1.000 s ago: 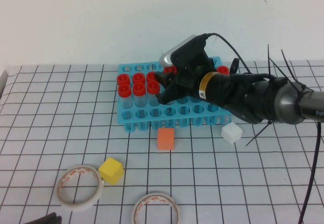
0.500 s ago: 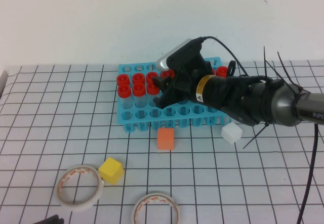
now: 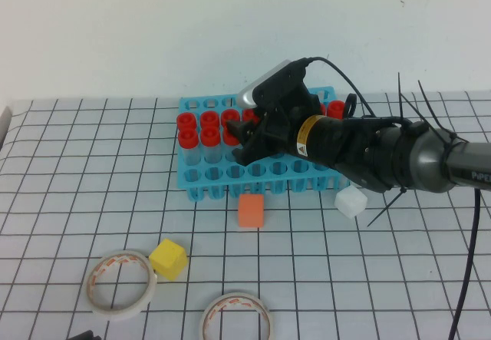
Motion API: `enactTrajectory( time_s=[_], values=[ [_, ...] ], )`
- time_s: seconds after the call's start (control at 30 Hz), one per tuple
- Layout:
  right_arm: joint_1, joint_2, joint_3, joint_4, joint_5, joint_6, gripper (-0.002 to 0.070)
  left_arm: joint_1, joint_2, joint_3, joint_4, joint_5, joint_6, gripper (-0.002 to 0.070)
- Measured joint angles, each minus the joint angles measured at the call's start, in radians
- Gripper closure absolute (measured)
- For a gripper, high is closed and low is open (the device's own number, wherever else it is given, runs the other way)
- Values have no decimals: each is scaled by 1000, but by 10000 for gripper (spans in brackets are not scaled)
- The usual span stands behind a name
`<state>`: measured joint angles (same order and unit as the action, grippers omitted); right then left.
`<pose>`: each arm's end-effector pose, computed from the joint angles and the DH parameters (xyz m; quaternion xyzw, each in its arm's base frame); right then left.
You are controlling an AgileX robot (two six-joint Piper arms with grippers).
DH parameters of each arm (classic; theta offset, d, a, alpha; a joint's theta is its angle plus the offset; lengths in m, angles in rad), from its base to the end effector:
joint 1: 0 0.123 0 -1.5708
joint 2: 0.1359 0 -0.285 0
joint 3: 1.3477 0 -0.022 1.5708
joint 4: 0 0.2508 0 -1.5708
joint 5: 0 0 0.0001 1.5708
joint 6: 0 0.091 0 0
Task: Place the test tubes
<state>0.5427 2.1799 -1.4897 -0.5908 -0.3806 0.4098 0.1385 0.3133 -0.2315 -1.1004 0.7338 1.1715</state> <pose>0.4165 0.2731 0.1835 -0.3277 0.7272 0.1989 0.5694 0.0685 -0.0454 0.2428 0.2005 0.7807 -0.1670 0.5678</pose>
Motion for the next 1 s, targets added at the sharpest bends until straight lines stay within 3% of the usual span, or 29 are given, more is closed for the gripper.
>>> enactTrajectory(
  time_s=[0.33,0.4,0.53,0.6,0.8,1.0],
  values=[
    [2,-47,2,-2,55,2,221,0,0,0,0,0,0,675],
    [3,-100,15,-4,71,2,281,0,0,0,0,0,0,675],
    [14,-258,102,47,57,0,545,0,0,0,0,0,0,675],
    [23,-343,171,81,25,-12,616,0,0,0,0,0,0,675],
    [60,-605,394,163,32,-112,672,0,0,0,0,4,0,675],
    [66,-941,615,1,81,41,676,0,0,0,0,4,4,675]
  ],
)
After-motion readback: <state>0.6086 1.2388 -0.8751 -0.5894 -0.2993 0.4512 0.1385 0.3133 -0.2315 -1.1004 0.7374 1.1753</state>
